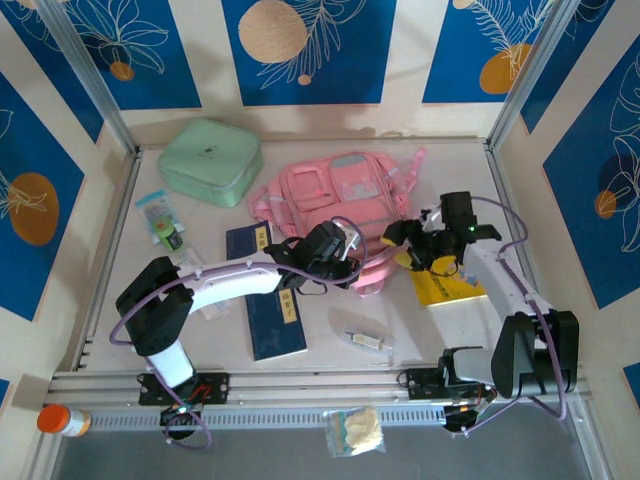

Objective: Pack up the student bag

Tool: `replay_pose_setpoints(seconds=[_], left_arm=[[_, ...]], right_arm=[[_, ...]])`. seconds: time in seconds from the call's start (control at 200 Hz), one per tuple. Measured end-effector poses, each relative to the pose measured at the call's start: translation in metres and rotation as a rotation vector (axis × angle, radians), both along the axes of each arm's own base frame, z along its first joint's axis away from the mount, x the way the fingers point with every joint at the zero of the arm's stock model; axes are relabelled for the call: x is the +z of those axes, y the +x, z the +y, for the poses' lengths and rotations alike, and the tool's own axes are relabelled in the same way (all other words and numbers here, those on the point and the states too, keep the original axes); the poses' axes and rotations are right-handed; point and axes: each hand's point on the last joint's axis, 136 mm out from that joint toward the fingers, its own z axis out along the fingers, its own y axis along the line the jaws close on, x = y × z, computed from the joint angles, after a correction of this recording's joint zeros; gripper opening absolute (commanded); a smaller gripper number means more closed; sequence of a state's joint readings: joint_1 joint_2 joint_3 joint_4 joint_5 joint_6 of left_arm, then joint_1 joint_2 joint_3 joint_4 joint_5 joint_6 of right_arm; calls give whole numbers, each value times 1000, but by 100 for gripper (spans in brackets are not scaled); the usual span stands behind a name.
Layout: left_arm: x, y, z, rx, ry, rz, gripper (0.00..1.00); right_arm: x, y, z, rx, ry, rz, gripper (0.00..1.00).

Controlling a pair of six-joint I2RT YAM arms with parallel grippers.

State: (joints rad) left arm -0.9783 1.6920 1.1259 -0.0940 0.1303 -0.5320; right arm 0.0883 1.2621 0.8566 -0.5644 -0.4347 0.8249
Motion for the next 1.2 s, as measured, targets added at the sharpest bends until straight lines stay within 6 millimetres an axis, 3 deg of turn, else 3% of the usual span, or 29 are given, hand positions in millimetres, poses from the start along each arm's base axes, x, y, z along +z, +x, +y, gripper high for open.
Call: replay_pose_setpoints(seconds=[0.145,0.315,0.6,0.72,0.855,1.061,1.201], left_arm=[[0,0,0,-7,3,-7,0],[-1,-1,1,-16,14,-12,0],[2,7,4,-23,29,-43,0],[3,17,11,-2,33,-45,0],[6,32,22,24,21,-39,0],[11,63,58,100,4,-34,0],[2,78,79,146,4,-12,0]], right_arm=[[-20,-12,20,-4,4,61,62],[-36,3,21,-58,-41,106,48],[-48,20,18,-93,-80,164,0],[-42,26,7,-159,-70,164,0],[-27,37,-20,-268,-76,117,0],[-8,52,-61,-397,-55,75,0],[1,50,-73,-421,-32,64,0]])
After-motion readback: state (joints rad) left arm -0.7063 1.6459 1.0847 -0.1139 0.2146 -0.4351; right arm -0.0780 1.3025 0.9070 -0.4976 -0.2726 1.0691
